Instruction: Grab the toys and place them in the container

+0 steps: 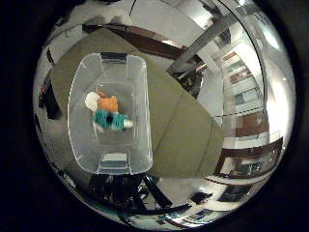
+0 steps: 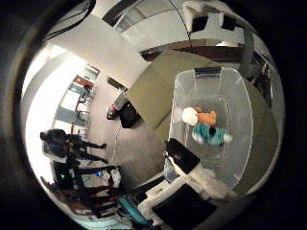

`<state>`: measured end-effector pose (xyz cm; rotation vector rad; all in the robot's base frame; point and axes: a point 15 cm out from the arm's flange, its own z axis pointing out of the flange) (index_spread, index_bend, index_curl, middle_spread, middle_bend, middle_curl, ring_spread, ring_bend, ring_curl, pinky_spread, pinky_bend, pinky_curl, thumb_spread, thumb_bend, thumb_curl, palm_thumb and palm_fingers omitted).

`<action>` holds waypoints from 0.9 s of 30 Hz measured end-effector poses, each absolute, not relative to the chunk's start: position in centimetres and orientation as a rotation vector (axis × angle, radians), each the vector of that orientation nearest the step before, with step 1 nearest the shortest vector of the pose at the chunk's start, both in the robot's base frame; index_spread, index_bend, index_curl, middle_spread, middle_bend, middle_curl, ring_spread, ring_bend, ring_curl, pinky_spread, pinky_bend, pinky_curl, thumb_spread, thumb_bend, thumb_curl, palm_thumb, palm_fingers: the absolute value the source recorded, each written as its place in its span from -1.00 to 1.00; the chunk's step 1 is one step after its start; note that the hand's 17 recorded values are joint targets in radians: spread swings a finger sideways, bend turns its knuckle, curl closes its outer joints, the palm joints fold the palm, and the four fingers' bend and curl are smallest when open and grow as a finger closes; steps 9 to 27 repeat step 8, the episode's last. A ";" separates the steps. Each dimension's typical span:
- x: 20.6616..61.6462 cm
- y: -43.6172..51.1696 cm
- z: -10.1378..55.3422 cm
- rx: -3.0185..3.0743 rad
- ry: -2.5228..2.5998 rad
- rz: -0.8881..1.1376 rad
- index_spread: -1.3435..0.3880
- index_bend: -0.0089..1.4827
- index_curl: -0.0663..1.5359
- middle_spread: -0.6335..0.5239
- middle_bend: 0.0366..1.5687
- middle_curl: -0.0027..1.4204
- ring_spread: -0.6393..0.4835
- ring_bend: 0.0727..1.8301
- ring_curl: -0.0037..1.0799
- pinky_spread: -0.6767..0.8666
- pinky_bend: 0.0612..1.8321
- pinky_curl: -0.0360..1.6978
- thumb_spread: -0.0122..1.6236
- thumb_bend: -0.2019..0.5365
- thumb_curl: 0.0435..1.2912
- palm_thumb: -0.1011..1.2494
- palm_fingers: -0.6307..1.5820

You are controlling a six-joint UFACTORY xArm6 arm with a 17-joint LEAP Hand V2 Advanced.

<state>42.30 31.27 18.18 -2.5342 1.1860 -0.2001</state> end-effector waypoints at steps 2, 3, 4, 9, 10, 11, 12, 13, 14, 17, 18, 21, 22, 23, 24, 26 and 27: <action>42.3 31.2 18.0 -2.537 1.187 -0.199 0.05 -0.59 -0.39 0.11 -0.59 -0.47 0.47 -0.45 -0.38 0.49 -0.11 -0.52 0.34 -0.52 -0.47 0.05 -0.36; 42.3 31.1 17.9 -2.537 1.190 -0.198 0.06 -0.61 -0.40 0.11 -0.62 -0.48 0.48 -0.47 -0.40 0.50 -0.14 -0.55 0.34 -0.52 -0.48 0.05 -0.34; 42.4 31.1 17.9 -2.537 1.192 -0.198 0.06 -0.63 -0.41 0.11 -0.64 -0.49 0.48 -0.49 -0.42 0.50 -0.15 -0.57 0.35 -0.52 -0.48 0.05 -0.33; 42.7 30.5 17.9 -2.535 1.205 -0.200 0.08 -0.67 -0.43 0.12 -0.69 -0.51 0.47 -0.54 -0.48 0.50 -0.21 -0.63 0.35 -0.51 -0.50 0.05 -0.28; 42.7 30.5 17.9 -2.535 1.205 -0.200 0.08 -0.67 -0.43 0.12 -0.69 -0.51 0.47 -0.54 -0.48 0.50 -0.21 -0.63 0.35 -0.51 -0.50 0.05 -0.28; 42.7 30.5 17.9 -2.535 1.205 -0.200 0.08 -0.67 -0.43 0.12 -0.69 -0.51 0.47 -0.54 -0.48 0.50 -0.21 -0.63 0.35 -0.51 -0.50 0.05 -0.28; 42.7 30.5 17.9 -2.535 1.205 -0.200 0.08 -0.67 -0.43 0.12 -0.69 -0.51 0.47 -0.54 -0.48 0.50 -0.21 -0.63 0.35 -0.51 -0.50 0.05 -0.28; 42.7 30.5 17.9 -2.535 1.205 -0.200 0.08 -0.67 -0.43 0.12 -0.69 -0.51 0.47 -0.54 -0.48 0.50 -0.21 -0.63 0.35 -0.51 -0.50 0.05 -0.28; 42.7 30.5 17.9 -2.535 1.205 -0.200 0.08 -0.67 -0.43 0.12 -0.69 -0.51 0.47 -0.54 -0.48 0.50 -0.21 -0.63 0.35 -0.51 -0.50 0.05 -0.28; 42.7 30.5 17.9 -2.535 1.205 -0.200 0.08 -0.67 -0.43 0.12 -0.69 -0.51 0.47 -0.54 -0.48 0.50 -0.21 -0.63 0.35 -0.51 -0.50 0.05 -0.28; 42.7 30.5 17.9 -2.535 1.205 -0.200 0.08 -0.67 -0.43 0.12 -0.69 -0.51 0.47 -0.54 -0.48 0.50 -0.21 -0.63 0.35 -0.51 -0.50 0.05 -0.28; 42.7 30.5 17.9 -2.535 1.205 -0.200 0.08 -0.67 -0.43 0.12 -0.69 -0.51 0.47 -0.54 -0.48 0.50 -0.21 -0.63 0.35 -0.51 -0.50 0.05 -0.28; 42.7 30.5 17.9 -2.535 1.205 -0.200 0.08 -0.67 -0.43 0.12 -0.69 -0.51 0.47 -0.54 -0.48 0.50 -0.21 -0.63 0.35 -0.51 -0.50 0.05 -0.28; 42.7 30.5 17.9 -2.535 1.205 -0.200 0.08 -0.67 -0.43 0.12 -0.69 -0.51 0.47 -0.54 -0.48 0.50 -0.21 -0.63 0.35 -0.51 -0.50 0.05 -0.28; 42.7 30.5 17.9 -2.535 1.205 -0.200 0.08 -0.67 -0.43 0.12 -0.69 -0.51 0.47 -0.54 -0.48 0.50 -0.21 -0.63 0.35 -0.51 -0.50 0.05 -0.28; 42.7 30.5 17.9 -2.535 1.205 -0.200 0.08 -0.67 -0.43 0.12 -0.69 -0.51 0.47 -0.54 -0.48 0.50 -0.21 -0.63 0.35 -0.51 -0.50 0.05 -0.28; 42.7 30.5 17.9 -2.535 1.205 -0.200 0.08 -0.67 -0.43 0.12 -0.69 -0.51 0.47 -0.54 -0.48 0.50 -0.21 -0.63 0.35 -0.51 -0.50 0.05 -0.28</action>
